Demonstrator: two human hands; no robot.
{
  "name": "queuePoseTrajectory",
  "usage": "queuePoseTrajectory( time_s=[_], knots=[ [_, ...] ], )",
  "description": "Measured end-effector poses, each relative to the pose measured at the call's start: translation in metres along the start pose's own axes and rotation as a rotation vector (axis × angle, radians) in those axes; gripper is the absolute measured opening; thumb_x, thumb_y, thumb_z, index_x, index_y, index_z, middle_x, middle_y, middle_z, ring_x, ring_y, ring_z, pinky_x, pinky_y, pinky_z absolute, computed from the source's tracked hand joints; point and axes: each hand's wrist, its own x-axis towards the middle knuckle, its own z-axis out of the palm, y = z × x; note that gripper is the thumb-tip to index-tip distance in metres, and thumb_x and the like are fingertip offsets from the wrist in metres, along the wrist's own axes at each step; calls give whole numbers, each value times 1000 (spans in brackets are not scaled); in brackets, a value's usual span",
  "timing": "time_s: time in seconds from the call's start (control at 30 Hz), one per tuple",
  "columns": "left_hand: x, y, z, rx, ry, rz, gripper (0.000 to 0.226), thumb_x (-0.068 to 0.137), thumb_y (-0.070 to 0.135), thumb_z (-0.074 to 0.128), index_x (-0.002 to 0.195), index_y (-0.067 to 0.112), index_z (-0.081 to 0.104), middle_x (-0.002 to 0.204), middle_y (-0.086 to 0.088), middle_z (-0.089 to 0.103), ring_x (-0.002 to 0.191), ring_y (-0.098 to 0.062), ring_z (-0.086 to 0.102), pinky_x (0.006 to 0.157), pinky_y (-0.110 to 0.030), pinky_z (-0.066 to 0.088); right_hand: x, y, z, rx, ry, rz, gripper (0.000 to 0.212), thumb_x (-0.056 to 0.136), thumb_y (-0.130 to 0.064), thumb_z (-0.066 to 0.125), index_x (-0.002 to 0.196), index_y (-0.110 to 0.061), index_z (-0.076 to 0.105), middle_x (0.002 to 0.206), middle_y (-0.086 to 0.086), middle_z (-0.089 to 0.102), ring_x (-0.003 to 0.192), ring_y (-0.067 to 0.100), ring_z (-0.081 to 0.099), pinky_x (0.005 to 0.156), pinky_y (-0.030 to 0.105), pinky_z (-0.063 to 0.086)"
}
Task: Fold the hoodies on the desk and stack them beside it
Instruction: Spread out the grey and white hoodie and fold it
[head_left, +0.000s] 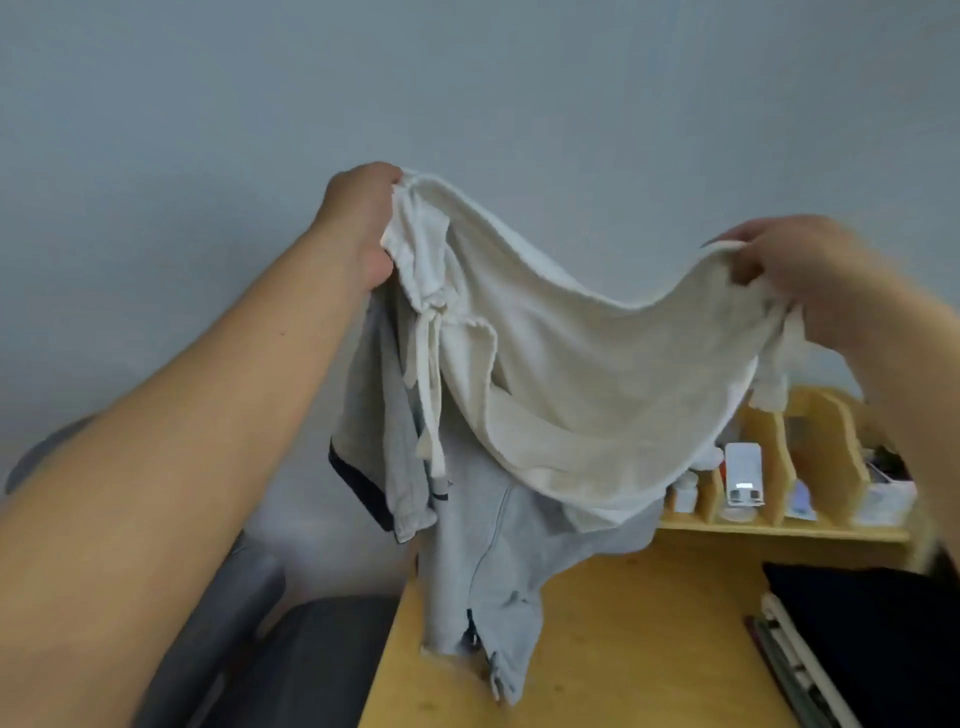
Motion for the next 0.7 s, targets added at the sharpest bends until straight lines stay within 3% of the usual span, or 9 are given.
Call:
queuePoseTrajectory(
  time_s=[0.1,0.17,0.23,0.3,0.37,0.47,0.53,0.6,0.7],
  knots=[
    [-19,-40,43,126,-146,-174,7,89,16,67,91,9,69,95,-13,68,92,-29,71,90,-45,58,-25,45,-23,-337,-788,43,31,98,-18,61,124,-32,67,114,-5,73,101,20,71,85,38,57],
    [-42,-62,71,245,-303,-221,10,95,9,64,86,7,65,84,-12,65,74,-24,69,76,-35,60,-36,73,-24,-332,-1192,119,62,95,-42,66,149,-46,36,137,-8,63,110,27,70,94,52,56],
    [-63,-82,98,404,-504,-243,16,96,7,64,81,9,63,76,-8,66,67,-21,67,64,-29,57,-43,90,-8,-206,-1092,55,92,87,-46,73,153,-54,10,148,-14,47,105,24,72,90,46,59],
    [-86,-97,120,574,-715,-226,19,95,9,68,77,11,61,68,-2,65,65,-17,65,61,-24,52,-46,95,20,-10,-843,-32,103,83,-43,79,154,-54,6,142,-15,46,94,21,74,81,38,62],
    [-104,-114,134,605,-807,-174,14,93,16,74,85,10,63,74,0,68,72,-14,66,67,-26,53,-46,99,45,63,-784,-129,80,88,-35,79,149,-42,29,120,-3,62,73,23,71,66,38,62],
    [-126,-155,123,382,-539,-66,48,80,35,84,121,26,61,121,-1,63,109,-15,64,92,-34,54,-41,101,59,4,-582,-144,14,96,-24,60,109,-22,63,87,11,70,50,24,61,49,35,54],
    [-147,-195,94,352,-380,-56,88,73,42,89,145,46,37,144,3,48,128,-14,53,103,-38,50,-33,100,58,183,-404,-4,9,97,-23,60,98,-17,67,79,11,68,45,21,59,47,33,55],
    [-176,-246,65,357,-523,-249,122,63,51,94,154,53,13,149,7,50,131,-13,55,111,-45,46,-25,88,56,420,-313,80,10,96,-21,65,101,-13,67,78,9,65,43,18,57,45,30,54],
    [-206,-300,36,549,-633,-426,103,73,47,89,152,43,23,141,20,54,122,0,57,110,-35,46,-11,62,48,529,-328,20,15,95,-18,65,104,-5,66,68,9,62,45,18,55,44,28,49]
  ],
)
